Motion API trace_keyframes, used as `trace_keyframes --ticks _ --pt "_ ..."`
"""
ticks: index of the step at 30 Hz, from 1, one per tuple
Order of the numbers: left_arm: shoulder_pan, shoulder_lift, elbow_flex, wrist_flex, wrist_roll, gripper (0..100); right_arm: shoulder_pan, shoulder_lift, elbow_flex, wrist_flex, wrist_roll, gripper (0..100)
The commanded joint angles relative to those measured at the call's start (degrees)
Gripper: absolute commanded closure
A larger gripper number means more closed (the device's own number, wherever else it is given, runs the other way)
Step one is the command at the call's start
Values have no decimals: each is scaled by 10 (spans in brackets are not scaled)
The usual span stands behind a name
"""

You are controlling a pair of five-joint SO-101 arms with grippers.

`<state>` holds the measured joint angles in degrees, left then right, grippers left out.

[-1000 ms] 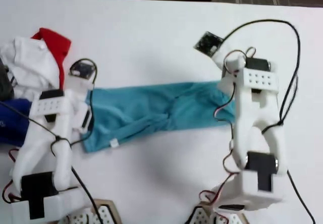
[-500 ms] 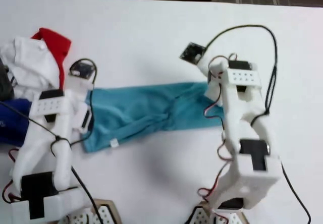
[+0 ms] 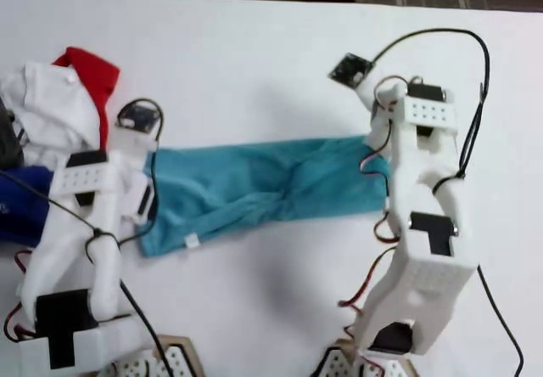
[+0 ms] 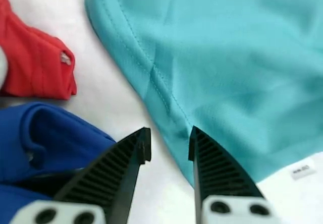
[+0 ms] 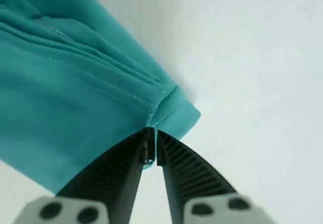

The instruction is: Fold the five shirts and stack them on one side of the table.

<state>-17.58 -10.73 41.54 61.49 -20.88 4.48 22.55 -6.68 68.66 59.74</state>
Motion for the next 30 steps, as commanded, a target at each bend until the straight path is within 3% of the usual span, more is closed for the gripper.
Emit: trace_keyframes --ticks 1,3,12,16,25,30 --pt "-1 -21 -5 -6 -3 846 -5 -73 -24 38 -8 978" --pt "-2 -26 -7 -6 2 846 -11 -98 -23 75 -13 978" --pt "-23 -22 -71 15 24 845 -20 -248 -24 217 -166 974" --pt "-24 -21 -87 11 31 770 0 -293 -12 270 -173 920" --pt "-25 -11 -84 -40 228 705 29 -364 143 203 -168 901" --pt "-20 63 -89 -41 280 705 29 -398 214 153 -168 902"
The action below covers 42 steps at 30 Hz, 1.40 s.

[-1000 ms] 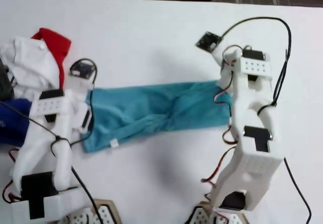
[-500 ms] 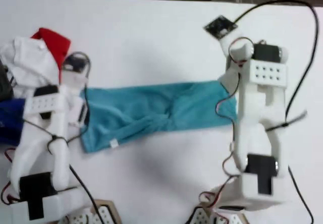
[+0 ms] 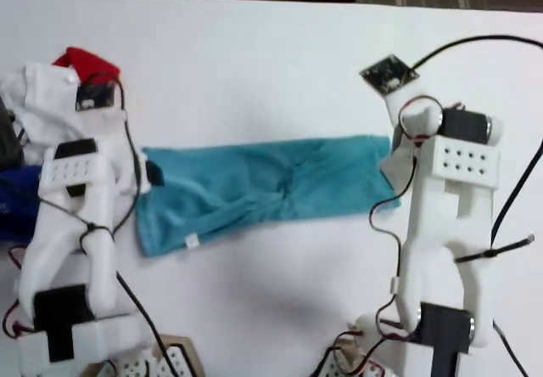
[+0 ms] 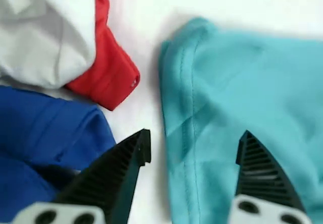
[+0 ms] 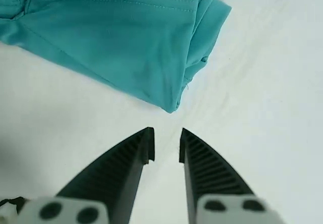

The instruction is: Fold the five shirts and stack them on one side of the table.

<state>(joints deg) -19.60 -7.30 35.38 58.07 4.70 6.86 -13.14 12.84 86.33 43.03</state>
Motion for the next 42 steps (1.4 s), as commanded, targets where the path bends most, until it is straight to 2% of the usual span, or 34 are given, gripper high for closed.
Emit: trace_keyframes --ticks 1,7,12,15,20,23,27,32,35,36,42 --pt "0 48 -29 -7 25 705 5 -46 24 -25 -1 902" --pt "0 130 -44 -4 24 709 6 -74 28 -28 -1 902" --pt "0 184 -110 20 22 709 6 -87 28 -26 -1 902" --pt "0 238 -184 82 12 710 7 -95 28 -25 -1 902" --pt "0 396 -371 245 -56 714 7 -116 28 -24 -1 902" --pt "1 479 -483 314 -84 762 6 -131 28 -24 -1 902" --pt "15 549 -578 363 -110 836 7 -140 28 -24 -1 902" --pt "53 562 -603 374 -106 856 7 -142 28 -22 -1 902" --pt "65 562 -604 366 -105 971 7 -142 28 -9 -1 902" --pt "66 562 -604 365 -105 980 7 -144 28 -7 -1 902" --pt "71 561 -669 387 -105 975 46 -161 26 -12 -1 902"
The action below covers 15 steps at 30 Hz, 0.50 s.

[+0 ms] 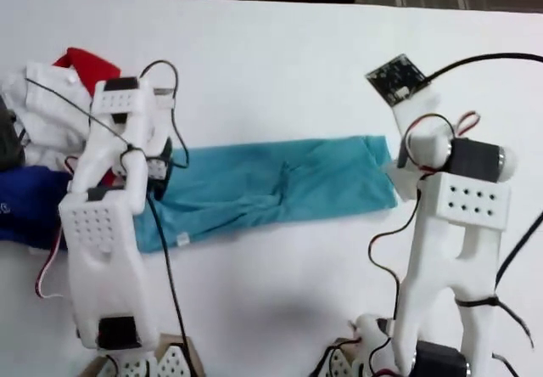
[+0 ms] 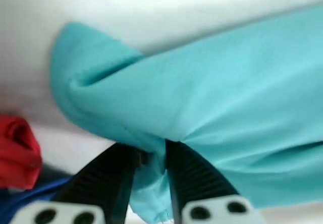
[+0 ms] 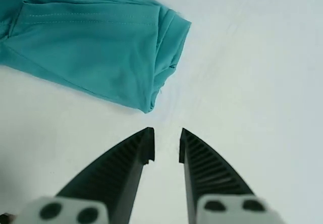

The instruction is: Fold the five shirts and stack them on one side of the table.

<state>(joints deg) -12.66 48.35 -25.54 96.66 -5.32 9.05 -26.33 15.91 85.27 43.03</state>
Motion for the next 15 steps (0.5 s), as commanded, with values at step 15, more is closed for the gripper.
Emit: trace_keyframes --ticks 15 --pt "198 -117 -196 55 7 975 254 -36 127 -87 -1 964"
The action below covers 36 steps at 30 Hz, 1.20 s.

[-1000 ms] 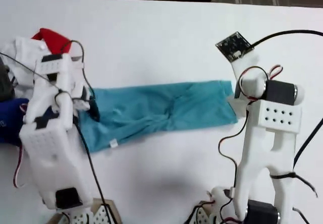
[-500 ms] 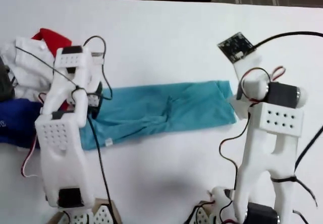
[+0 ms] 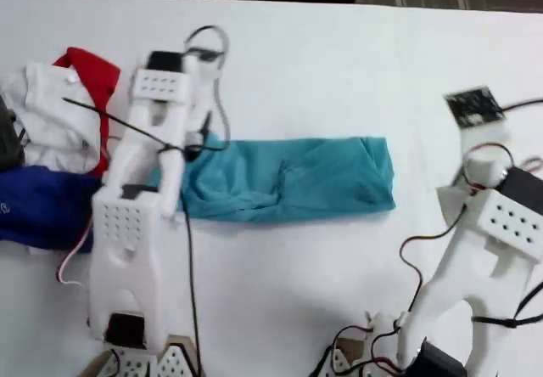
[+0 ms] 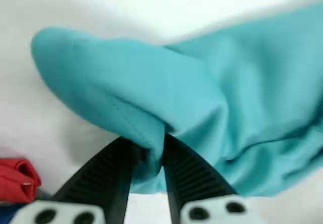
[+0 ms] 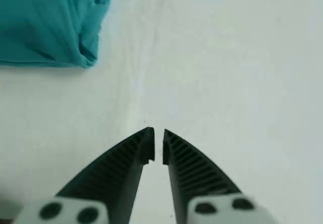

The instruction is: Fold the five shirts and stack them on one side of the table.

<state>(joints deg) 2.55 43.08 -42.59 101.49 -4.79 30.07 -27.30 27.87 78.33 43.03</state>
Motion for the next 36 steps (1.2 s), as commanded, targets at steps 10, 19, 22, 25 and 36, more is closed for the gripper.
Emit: trace_keyframes --ticks 10,19,22,25,36 --pt "142 -142 -43 -2 54 975 214 -25 14 -14 -1 964" --pt "248 -141 -110 -17 62 975 305 -25 69 -15 -1 964" --pt "268 -140 -109 -50 80 975 315 -26 90 -15 -1 964" --pt "285 -126 -113 -74 99 975 333 -26 95 -15 -1 964" --pt "353 -48 -114 -148 101 975 377 -26 96 -14 29 964"
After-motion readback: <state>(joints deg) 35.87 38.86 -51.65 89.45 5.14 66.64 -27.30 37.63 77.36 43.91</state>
